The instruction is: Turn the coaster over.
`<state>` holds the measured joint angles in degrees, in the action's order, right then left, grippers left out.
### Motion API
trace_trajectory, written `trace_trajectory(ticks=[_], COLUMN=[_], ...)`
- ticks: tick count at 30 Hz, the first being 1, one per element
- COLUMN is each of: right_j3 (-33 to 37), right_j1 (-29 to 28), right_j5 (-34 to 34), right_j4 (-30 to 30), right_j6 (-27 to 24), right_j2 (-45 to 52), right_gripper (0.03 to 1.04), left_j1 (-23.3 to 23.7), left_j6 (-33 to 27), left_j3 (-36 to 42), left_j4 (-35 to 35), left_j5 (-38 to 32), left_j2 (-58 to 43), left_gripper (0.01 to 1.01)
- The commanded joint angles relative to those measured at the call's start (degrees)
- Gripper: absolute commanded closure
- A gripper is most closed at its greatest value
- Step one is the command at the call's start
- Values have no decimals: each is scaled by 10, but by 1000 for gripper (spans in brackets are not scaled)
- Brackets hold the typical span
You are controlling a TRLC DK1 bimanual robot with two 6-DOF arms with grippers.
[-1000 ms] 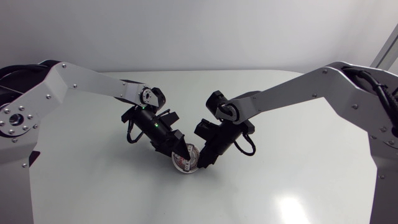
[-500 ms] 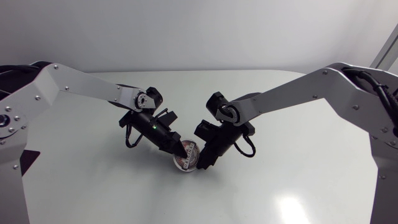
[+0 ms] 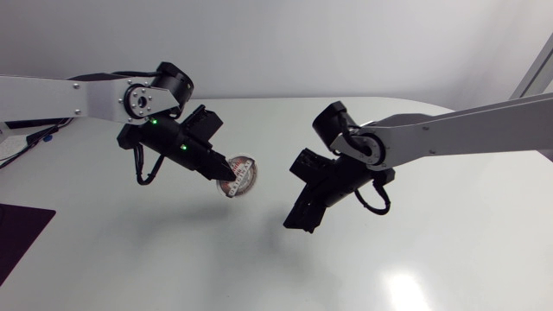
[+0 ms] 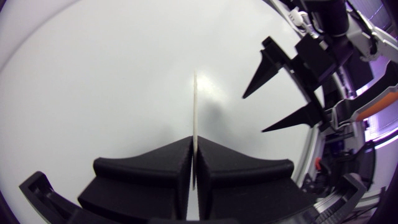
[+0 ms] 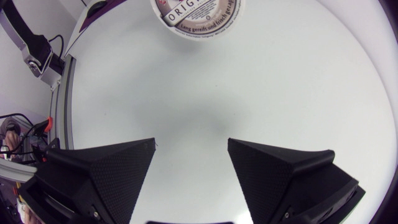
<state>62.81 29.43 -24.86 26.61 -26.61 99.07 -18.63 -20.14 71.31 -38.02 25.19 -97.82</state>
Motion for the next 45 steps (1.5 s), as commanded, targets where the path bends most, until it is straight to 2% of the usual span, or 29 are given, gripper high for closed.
trace_trajectory(ticks=[1,3,5,8,12,13,16,20,21,22,25,26,30,32,35,38,41,45], right_j3=[-29,-39,-52,-75,-110,-116,-131,-143,-146,-149,-153,-153,-149,-146,-135,-114,-86,-44], right_j1=[-17,-29,-39,-45,-45,-44,-39,-34,-32,-29,-23,-22,-15,-8,4,14,24,50], right_j5=[9,12,13,20,32,38,42,51,54,55,58,58,63,67,71,69,63,64], right_j4=[-6,-6,-7,-16,-30,-31,-31,-28,-28,-28,-25,-24,-16,-13,-11,-5,1,0], right_j6=[0,-9,-18,-26,-28,-28,-31,-30,-29,-28,-24,-24,-19,-13,2,15,32,50], right_j2=[-29,-45,-57,-73,-98,-104,-123,-139,-143,-149,-160,-163,-178,-186,-195,-184,-148,-84], right_gripper=[61,61,61,61,61,61,61,61,61,61,61,61,61,61,61,62,62,62], left_j1=[-31,-71,-126,-183,-243,-258,-276,-291,-295,-297,-295,-294,-292,-280,-233,-190,-157,-70], left_j6=[-28,-58,-112,-187,-286,-303,-324,-324,-322,-322,-323,-325,-324,-313,-247,-206,-162,-89], left_j3=[-46,-86,-154,-229,-318,-333,-357,-360,-361,-362,-365,-366,-372,-363,-318,-282,-253,-224], left_j4=[30,75,170,283,404,414,457,461,462,463,464,463,460,422,302,214,160,101], left_j5=[-73,-165,-279,-390,-459,-475,-493,-497,-502,-502,-502,-502,-502,-489,-395,-306,-241,-99], left_j2=[67,113,150,163,145,133,99,81,73,69,73,77,107,153,230,298,345,340], left_gripper=[1005,1005,1005,1005,1003,1003,1000,964,895,739,111,31,34,39,39,39,39,39])
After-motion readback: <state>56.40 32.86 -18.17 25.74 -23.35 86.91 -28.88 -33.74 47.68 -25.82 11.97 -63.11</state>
